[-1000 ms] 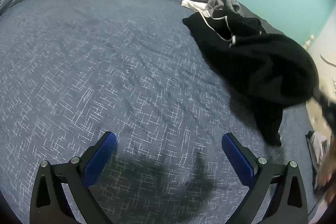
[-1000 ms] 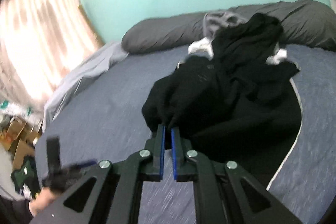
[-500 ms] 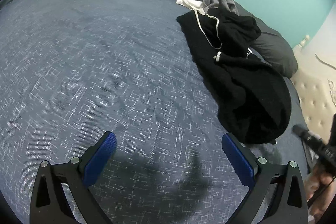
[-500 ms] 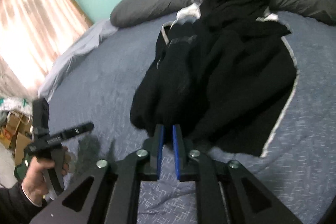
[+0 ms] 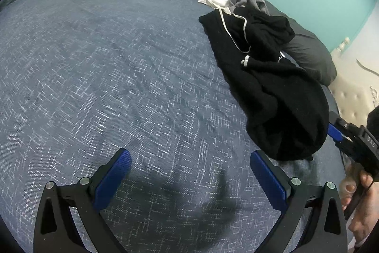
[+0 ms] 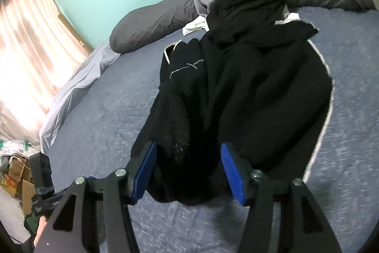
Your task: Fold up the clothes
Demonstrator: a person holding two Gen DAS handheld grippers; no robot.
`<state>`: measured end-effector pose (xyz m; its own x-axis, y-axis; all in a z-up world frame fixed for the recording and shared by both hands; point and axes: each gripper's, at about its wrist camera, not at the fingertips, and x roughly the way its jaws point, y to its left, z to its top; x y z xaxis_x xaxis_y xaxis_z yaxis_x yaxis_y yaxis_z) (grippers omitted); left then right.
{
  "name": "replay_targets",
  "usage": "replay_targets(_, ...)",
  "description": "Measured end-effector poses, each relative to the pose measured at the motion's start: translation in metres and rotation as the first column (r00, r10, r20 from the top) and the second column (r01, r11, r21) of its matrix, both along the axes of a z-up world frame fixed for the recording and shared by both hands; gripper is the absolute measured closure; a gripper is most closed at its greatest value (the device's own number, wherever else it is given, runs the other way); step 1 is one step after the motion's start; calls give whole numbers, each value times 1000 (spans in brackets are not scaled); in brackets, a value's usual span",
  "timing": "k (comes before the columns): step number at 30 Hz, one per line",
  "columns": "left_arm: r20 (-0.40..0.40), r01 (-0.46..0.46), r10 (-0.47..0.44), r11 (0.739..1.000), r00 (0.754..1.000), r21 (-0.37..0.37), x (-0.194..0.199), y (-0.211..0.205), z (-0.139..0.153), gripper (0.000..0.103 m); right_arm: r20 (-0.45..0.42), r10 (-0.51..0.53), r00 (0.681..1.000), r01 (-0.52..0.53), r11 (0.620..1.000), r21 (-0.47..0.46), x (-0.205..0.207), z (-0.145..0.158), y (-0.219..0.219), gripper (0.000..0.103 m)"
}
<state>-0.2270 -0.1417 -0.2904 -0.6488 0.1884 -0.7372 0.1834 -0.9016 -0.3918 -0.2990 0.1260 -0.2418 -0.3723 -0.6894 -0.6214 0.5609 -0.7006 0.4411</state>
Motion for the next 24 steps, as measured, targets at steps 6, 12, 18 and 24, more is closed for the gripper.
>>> replay_targets(6,-4,-8,8,1000,1000,0,0,-3,1,0,-45,57,997,-59,997,-48,9,1,-13,88)
replay_targets(12,-9,-16,16,1000,1000,4,0,-6,3,0,-55,198,979,-201,978,-64,37,4,-29,95)
replay_targets(18,-12,-11,11,1000,1000,20,1,-5,3,0,-1,325,946,-325,946,-12,63,-10,-50,97)
replay_targets(24,-15,-9,10,1000,1000,13,1,-4,2,0,53,349,936,-349,937,10,69,-15,-51,95)
